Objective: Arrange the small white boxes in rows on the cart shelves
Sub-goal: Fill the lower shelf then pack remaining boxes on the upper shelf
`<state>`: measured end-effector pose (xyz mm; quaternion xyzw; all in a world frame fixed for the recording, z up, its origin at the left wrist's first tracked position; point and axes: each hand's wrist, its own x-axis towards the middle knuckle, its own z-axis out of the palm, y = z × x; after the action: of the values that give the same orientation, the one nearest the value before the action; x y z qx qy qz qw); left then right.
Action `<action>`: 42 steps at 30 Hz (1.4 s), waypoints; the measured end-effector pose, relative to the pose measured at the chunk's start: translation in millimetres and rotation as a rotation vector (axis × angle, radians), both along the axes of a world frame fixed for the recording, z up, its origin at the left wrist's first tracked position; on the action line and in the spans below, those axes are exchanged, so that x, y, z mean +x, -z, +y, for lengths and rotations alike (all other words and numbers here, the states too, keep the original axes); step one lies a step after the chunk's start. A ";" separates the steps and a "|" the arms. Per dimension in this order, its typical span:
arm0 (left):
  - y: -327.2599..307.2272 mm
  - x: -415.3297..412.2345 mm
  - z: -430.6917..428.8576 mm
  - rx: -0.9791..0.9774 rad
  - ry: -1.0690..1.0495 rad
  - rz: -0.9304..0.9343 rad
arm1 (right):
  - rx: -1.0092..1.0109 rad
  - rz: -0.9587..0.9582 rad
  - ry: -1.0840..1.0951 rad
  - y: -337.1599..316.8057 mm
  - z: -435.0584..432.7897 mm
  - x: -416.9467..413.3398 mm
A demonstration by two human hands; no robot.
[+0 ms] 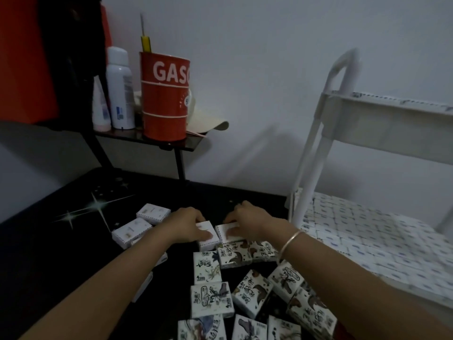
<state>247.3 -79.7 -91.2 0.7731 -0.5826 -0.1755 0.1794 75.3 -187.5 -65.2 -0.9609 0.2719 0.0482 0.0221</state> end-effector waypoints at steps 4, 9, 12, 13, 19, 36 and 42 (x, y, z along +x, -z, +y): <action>-1.2 0.2 5.2 -0.062 -0.053 0.085 | 0.046 -0.072 0.017 -2.4 3.1 -10.1; -27.9 -12.8 20.4 -0.243 -0.083 0.307 | -0.072 -0.300 -0.055 -32.5 22.4 -35.0; -73.7 -34.9 23.5 -0.353 0.050 0.420 | -0.126 -0.419 -0.099 -72.5 41.4 -68.7; -91.0 -45.3 24.0 -0.386 0.105 0.439 | -0.160 -0.452 -0.099 -87.4 48.4 -83.9; -178.1 -124.0 31.1 -0.487 0.326 0.524 | -0.142 -0.740 0.039 -175.6 87.6 -194.2; -341.8 -291.7 -96.1 -0.806 0.585 0.083 | -0.386 -0.948 0.607 -333.0 -23.4 -349.0; -360.4 -313.2 -159.8 -0.809 0.501 -0.099 | -0.590 -0.509 0.733 -326.1 -87.9 -335.8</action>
<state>-65.8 -239.5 269.2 0.4846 -0.7804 0.0646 0.3899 -260.5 -275.4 261.0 -0.7497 0.5775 -0.2760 -0.1684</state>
